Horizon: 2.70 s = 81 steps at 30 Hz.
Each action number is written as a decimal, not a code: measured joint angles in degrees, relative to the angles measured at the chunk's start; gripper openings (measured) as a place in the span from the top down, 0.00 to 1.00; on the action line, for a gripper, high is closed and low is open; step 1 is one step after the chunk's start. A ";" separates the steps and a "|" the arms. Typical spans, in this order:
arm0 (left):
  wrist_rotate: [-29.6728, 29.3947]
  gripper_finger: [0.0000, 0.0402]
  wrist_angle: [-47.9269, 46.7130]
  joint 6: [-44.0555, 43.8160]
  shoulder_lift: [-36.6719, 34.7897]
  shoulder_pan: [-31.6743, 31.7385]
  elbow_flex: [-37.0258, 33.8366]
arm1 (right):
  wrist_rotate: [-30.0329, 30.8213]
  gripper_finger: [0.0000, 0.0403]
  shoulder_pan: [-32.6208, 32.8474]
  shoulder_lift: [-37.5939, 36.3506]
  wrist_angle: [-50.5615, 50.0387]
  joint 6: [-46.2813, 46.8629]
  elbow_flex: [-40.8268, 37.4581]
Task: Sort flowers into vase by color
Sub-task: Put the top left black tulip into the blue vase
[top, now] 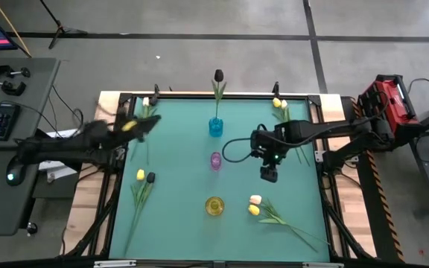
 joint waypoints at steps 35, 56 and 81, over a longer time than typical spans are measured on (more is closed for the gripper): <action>6.84 0.55 -44.91 3.51 57.34 45.77 17.17 | 4.22 0.35 -5.10 0.00 2.98 -1.17 0.00; 8.09 0.85 -43.18 2.06 57.68 45.87 17.08 | 4.31 0.35 -5.08 0.00 3.74 -0.57 0.00; 12.86 0.66 -48.91 6.19 56.12 44.93 16.99 | 7.21 0.35 -5.08 0.00 5.26 -0.14 0.00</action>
